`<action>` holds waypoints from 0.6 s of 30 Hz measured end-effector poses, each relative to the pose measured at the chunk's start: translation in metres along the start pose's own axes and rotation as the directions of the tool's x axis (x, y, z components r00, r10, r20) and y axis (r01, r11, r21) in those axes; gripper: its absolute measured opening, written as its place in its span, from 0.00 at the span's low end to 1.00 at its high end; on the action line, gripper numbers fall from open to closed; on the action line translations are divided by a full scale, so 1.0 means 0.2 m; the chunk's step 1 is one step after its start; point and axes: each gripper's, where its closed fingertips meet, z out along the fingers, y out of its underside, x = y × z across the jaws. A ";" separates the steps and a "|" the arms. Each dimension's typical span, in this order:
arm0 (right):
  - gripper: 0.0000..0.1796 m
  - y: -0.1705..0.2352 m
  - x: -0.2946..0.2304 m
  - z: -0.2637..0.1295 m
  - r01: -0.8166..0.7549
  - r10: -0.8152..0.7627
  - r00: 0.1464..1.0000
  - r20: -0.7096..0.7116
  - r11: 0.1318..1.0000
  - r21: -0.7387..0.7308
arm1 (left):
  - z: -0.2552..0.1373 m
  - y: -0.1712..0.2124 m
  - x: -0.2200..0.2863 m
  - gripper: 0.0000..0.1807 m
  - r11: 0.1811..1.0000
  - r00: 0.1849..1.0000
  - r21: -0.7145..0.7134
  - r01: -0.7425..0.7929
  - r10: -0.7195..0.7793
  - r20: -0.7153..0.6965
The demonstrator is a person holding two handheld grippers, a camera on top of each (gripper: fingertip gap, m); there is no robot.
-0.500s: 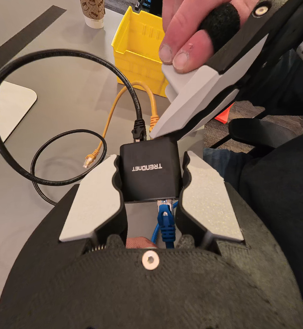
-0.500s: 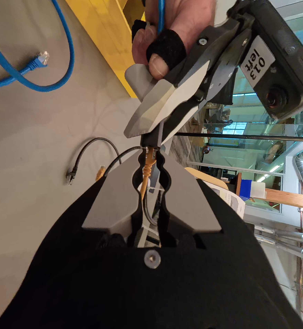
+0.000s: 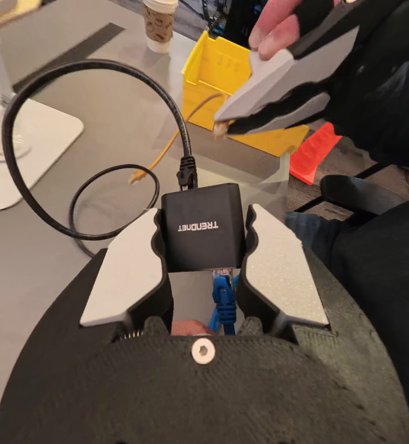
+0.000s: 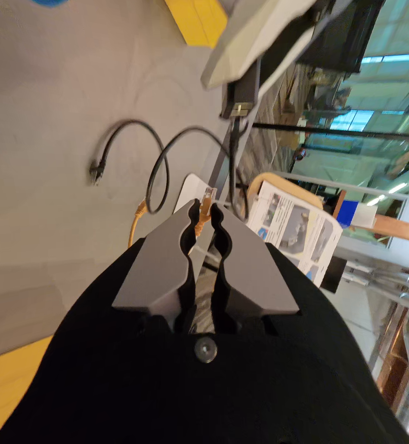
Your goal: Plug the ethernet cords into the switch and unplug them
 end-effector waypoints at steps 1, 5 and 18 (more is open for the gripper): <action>0.05 0.05 0.02 -0.02 -0.020 0.020 1.000 -0.008 0.999 -0.029 | -0.02 -0.01 -0.01 0.36 1.000 1.000 0.012 -0.018 0.018 0.018; 0.05 0.16 0.17 -0.22 -0.203 0.202 0.975 -0.092 0.979 -0.003 | -0.04 -0.03 -0.07 0.36 0.999 0.995 0.010 -0.045 0.044 0.094; 0.05 0.80 0.24 -1.10 -0.751 0.691 0.627 -0.360 0.659 -0.044 | -0.14 -0.08 -0.08 0.36 0.995 0.990 0.069 -0.076 0.068 0.120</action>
